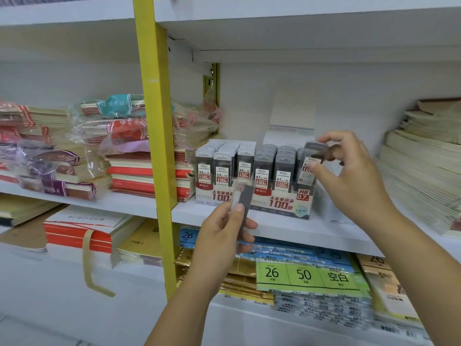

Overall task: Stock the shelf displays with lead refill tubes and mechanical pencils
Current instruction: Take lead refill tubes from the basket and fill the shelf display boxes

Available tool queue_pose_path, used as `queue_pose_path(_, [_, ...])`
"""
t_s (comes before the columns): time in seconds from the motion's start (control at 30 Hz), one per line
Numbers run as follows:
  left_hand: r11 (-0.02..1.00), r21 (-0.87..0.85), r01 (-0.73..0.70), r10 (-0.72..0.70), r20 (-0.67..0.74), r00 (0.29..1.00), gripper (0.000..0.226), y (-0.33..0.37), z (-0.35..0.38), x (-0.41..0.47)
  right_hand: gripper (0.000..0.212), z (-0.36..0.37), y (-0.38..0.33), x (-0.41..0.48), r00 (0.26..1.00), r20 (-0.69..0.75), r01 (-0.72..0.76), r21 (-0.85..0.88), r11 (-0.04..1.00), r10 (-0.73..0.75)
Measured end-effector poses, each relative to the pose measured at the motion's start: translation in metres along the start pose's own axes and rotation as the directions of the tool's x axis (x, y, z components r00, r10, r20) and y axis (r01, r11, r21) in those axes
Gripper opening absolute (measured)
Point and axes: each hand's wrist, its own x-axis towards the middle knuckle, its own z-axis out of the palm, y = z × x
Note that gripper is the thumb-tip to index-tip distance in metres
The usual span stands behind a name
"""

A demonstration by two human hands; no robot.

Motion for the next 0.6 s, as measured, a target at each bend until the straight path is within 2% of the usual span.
queue_pose_path(0.13, [0.999, 0.051, -0.017, 0.017, 0.006, 1.000, 0.021, -0.001, 0.000, 0.001, 0.027, 0.006, 0.006, 0.003, 0.997, 0.067, -0.021, -0.136, 0.990, 0.031])
queue_pose_path(0.2, [0.998, 0.059, -0.019, 0.018, 0.017, 1.000, 0.024, -0.001, 0.002, 0.000, 0.021, 0.007, 0.010, 0.003, 0.999, 0.046, 0.028, -0.268, 0.963, -0.017])
queue_pose_path(0.27, [0.997, 0.078, -0.014, 0.012, 0.023, 1.000, 0.029, -0.001, 0.004, 0.000, 0.025, 0.006, 0.013, 0.005, 0.998, 0.018, 0.058, -0.382, 0.922, -0.055])
queue_pose_path(0.4, [0.995, 0.096, 0.010, -0.015, 0.050, 0.999, 0.035, 0.002, 0.008, 0.000, 0.032, 0.005, 0.015, 0.004, 1.000, 0.020, 0.021, -0.501, 0.865, -0.012])
queue_pose_path(0.5, [0.989, 0.144, 0.022, -0.034, 0.082, 0.996, 0.038, 0.006, 0.009, -0.003, 0.029, 0.002, 0.005, -0.001, 0.992, -0.084, 0.054, -0.392, 0.918, -0.094])
queue_pose_path(0.53, [0.986, 0.166, 0.018, -0.034, 0.096, 0.995, 0.037, 0.008, 0.010, -0.005, 0.027, 0.000, -0.003, -0.004, 0.992, -0.093, 0.062, -0.267, 0.962, -0.090])
queue_pose_path(0.57, [0.982, 0.189, 0.010, -0.031, 0.108, 0.994, 0.034, 0.010, 0.011, -0.007, 0.026, -0.002, -0.011, -0.008, 0.999, -0.038, 0.031, -0.093, 0.995, -0.034])
queue_pose_path(0.6, [0.978, 0.208, 0.002, -0.027, 0.117, 0.993, 0.030, 0.011, 0.012, -0.010, 0.024, -0.003, -0.020, -0.012, 0.996, 0.083, -0.046, 0.090, 0.995, 0.038])
